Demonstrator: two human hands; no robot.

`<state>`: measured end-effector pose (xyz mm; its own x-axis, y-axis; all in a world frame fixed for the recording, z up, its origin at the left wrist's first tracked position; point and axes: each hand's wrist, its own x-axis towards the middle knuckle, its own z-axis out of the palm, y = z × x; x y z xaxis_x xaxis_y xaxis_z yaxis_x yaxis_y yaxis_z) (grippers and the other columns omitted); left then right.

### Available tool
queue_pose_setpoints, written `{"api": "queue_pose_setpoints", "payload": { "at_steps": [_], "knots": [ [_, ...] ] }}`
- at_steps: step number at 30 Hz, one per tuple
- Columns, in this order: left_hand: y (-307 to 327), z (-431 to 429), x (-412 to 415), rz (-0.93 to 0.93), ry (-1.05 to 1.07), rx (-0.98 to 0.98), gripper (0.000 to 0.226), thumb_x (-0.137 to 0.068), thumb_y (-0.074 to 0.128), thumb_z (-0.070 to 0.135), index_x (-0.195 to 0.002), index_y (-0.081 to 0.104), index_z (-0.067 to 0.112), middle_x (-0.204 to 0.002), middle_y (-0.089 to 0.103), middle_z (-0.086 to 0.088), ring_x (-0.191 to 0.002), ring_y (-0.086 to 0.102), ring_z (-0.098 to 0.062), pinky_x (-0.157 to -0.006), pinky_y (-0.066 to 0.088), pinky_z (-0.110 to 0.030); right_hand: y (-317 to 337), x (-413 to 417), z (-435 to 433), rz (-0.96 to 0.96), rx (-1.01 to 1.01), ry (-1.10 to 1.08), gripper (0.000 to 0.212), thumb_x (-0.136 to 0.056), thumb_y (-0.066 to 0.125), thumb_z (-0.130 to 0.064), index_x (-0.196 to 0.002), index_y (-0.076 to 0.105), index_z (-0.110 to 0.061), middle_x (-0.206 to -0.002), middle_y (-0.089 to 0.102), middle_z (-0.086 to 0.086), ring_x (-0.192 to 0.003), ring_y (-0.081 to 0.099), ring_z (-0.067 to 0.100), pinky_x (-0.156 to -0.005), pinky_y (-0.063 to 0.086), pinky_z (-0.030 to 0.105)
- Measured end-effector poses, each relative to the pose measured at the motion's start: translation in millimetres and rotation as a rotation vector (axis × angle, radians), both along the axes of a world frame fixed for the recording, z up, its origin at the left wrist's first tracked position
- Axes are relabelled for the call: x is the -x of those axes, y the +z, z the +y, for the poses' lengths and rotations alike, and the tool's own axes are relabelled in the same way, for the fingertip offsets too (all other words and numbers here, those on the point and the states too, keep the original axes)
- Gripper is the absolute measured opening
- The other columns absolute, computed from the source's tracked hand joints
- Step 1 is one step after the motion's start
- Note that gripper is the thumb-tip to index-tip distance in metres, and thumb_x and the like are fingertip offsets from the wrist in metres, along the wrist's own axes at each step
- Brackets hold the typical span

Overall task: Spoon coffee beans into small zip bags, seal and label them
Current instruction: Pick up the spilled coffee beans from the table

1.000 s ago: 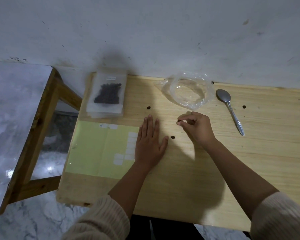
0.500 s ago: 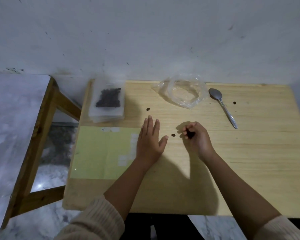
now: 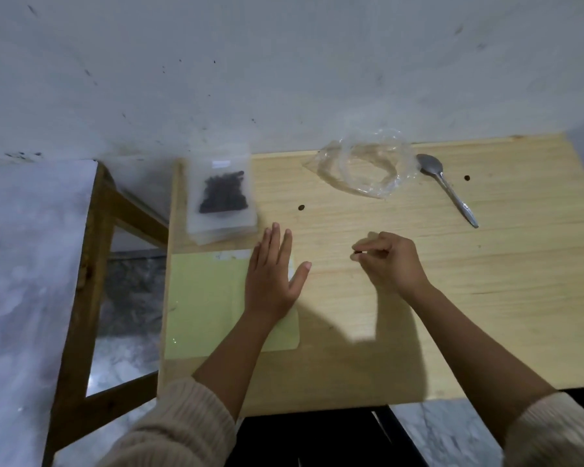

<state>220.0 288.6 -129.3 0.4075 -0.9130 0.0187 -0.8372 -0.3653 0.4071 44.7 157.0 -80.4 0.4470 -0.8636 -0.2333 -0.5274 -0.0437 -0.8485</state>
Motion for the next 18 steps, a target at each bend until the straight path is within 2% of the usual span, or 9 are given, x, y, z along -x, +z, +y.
{"api": "queue_pose_setpoints", "payload": {
  "at_steps": [2, 5, 9, 11, 12, 14, 16, 18],
  "knots": [
    [-0.1, 0.7, 0.0, 0.016, -0.003, 0.026, 0.068, -0.09, 0.039, 0.052, -0.144, 0.035, 0.01, -0.154, 0.026, -0.011, -0.144, 0.019, -0.021, -0.116, 0.014, -0.034, 0.5, -0.1, 1.0, 0.025, 0.013, 0.017, 0.01, -0.07, 0.077, 0.001, -0.08, 0.072, -0.001, -0.065, 0.053, -0.007, -0.059, 0.052, -0.008, -0.06, 0.036, 0.002],
    [-0.5, 1.4, -0.6, 0.043, -0.005, 0.055, 0.067, -0.09, 0.043, 0.049, -0.144, 0.036, 0.01, -0.154, 0.026, -0.01, -0.144, 0.018, -0.02, -0.116, 0.013, -0.033, 2.4, -3.2, 1.5, 0.135, 0.037, 0.075, 0.009, -0.084, 0.066, -0.01, -0.077, 0.061, -0.006, -0.068, 0.055, 0.0, -0.058, 0.049, 0.004, -0.057, 0.038, 0.008],
    [-0.9, 1.5, -0.5, 0.047, 0.011, 0.075, 0.066, -0.09, 0.046, 0.047, -0.143, 0.037, 0.01, -0.154, 0.026, -0.009, -0.144, 0.017, -0.018, -0.117, 0.013, -0.032, 7.4, -13.9, -3.5, 0.096, -0.086, -0.112, 0.018, -0.095, 0.046, -0.018, -0.08, 0.048, -0.009, -0.07, 0.047, -0.002, -0.063, 0.043, 0.01, -0.059, 0.036, 0.018],
    [0.1, 0.3, -0.4, 0.044, 0.024, 0.076, 0.065, -0.088, 0.048, 0.046, -0.142, 0.039, 0.01, -0.153, 0.028, -0.009, -0.143, 0.019, -0.018, -0.116, 0.015, -0.032, 8.7, -26.4, -5.4, 0.026, -0.188, -0.172, 0.021, -0.094, 0.044, -0.013, -0.073, 0.043, -0.014, -0.068, 0.046, -0.002, -0.064, 0.043, 0.012, -0.061, 0.035, 0.024],
    [1.0, -0.7, -0.1, 0.037, 0.029, 0.071, 0.065, -0.087, 0.049, 0.045, -0.141, 0.04, 0.01, -0.152, 0.029, -0.009, -0.143, 0.02, -0.018, -0.116, 0.016, -0.032, 9.3, -34.4, -5.7, -0.049, -0.257, -0.205, 0.024, -0.093, 0.043, -0.009, -0.07, 0.042, -0.014, -0.066, 0.046, -0.001, -0.062, 0.044, 0.012, -0.061, 0.037, 0.023],
    [2.3, -2.9, 0.7, 0.007, 0.033, 0.042, 0.066, -0.086, 0.048, 0.045, -0.141, 0.041, 0.01, -0.152, 0.03, -0.01, -0.143, 0.022, -0.019, -0.116, 0.017, -0.032, 15.1, -51.3, -6.4, -0.315, -0.496, -0.298, 0.028, -0.091, 0.037, 0.002, -0.067, 0.041, -0.012, -0.059, 0.049, 0.0, -0.053, 0.046, 0.009, -0.053, 0.038, 0.017],
    [2.5, -3.9, 0.4, -0.019, 0.033, 0.001, 0.067, -0.086, 0.046, 0.047, -0.142, 0.039, 0.011, -0.153, 0.029, -0.01, -0.143, 0.021, -0.019, -0.116, 0.015, -0.03, 18.3, -64.4, -9.6, -0.507, -0.714, -0.33, 0.03, -0.089, 0.034, 0.003, -0.064, 0.042, -0.012, -0.054, 0.05, 0.0, -0.049, 0.041, 0.009, -0.048, 0.032, 0.017],
    [2.2, -3.3, -1.0, -0.03, 0.025, -0.016, 0.067, -0.087, 0.045, 0.049, -0.143, 0.037, 0.011, -0.154, 0.027, -0.009, -0.143, 0.019, -0.019, -0.116, 0.011, -0.028, 17.7, -74.0, -16.9, -0.429, -0.716, -0.293, 0.031, -0.091, 0.042, -0.008, -0.06, 0.044, -0.015, -0.053, 0.045, -0.004, -0.05, 0.035, 0.01, -0.05, 0.029, 0.02]
  ]
}}
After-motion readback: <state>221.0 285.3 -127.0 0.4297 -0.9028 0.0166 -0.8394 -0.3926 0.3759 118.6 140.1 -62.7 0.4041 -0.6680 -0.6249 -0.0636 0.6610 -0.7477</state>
